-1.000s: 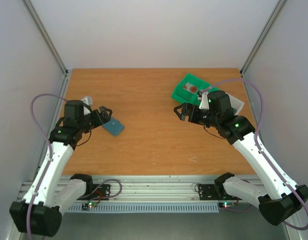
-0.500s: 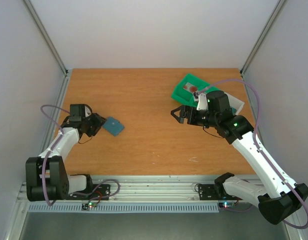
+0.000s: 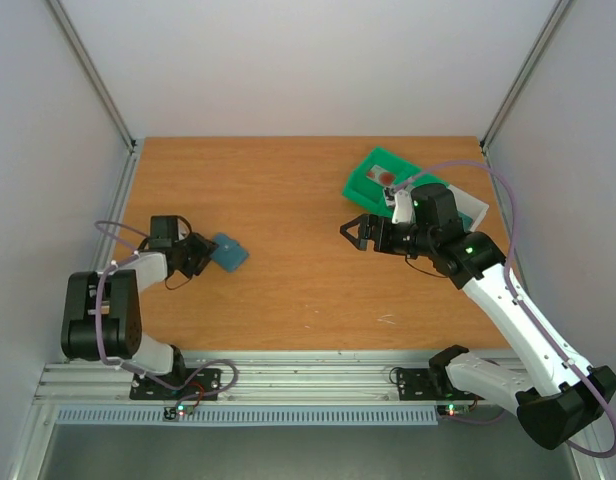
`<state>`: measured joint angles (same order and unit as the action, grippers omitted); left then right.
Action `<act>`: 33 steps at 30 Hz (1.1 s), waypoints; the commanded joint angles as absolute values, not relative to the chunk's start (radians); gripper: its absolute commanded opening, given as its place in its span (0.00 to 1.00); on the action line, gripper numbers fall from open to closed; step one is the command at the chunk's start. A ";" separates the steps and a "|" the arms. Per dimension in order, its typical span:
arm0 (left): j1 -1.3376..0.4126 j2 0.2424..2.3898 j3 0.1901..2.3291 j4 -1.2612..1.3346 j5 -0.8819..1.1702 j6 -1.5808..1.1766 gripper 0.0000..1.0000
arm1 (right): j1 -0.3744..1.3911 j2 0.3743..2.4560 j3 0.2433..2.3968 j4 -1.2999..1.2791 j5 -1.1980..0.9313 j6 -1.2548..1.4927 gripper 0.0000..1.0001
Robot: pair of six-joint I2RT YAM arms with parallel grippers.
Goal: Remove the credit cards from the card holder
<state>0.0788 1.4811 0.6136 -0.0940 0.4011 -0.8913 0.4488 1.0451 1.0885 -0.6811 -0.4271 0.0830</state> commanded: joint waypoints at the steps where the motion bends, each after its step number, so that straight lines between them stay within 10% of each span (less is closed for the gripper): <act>1: 0.084 1.520 0.585 0.040 0.422 -0.904 0.48 | 0.446 1.031 1.082 -0.678 -0.436 0.068 0.98; 18: 0.083 1.596 0.560 0.107 0.585 -0.818 0.01 | 0.453 1.047 1.074 -0.746 -0.424 0.115 0.95; 33: -0.113 1.509 0.513 0.133 0.679 -0.863 0.00 | 0.608 1.137 1.071 -0.755 -0.332 0.144 0.82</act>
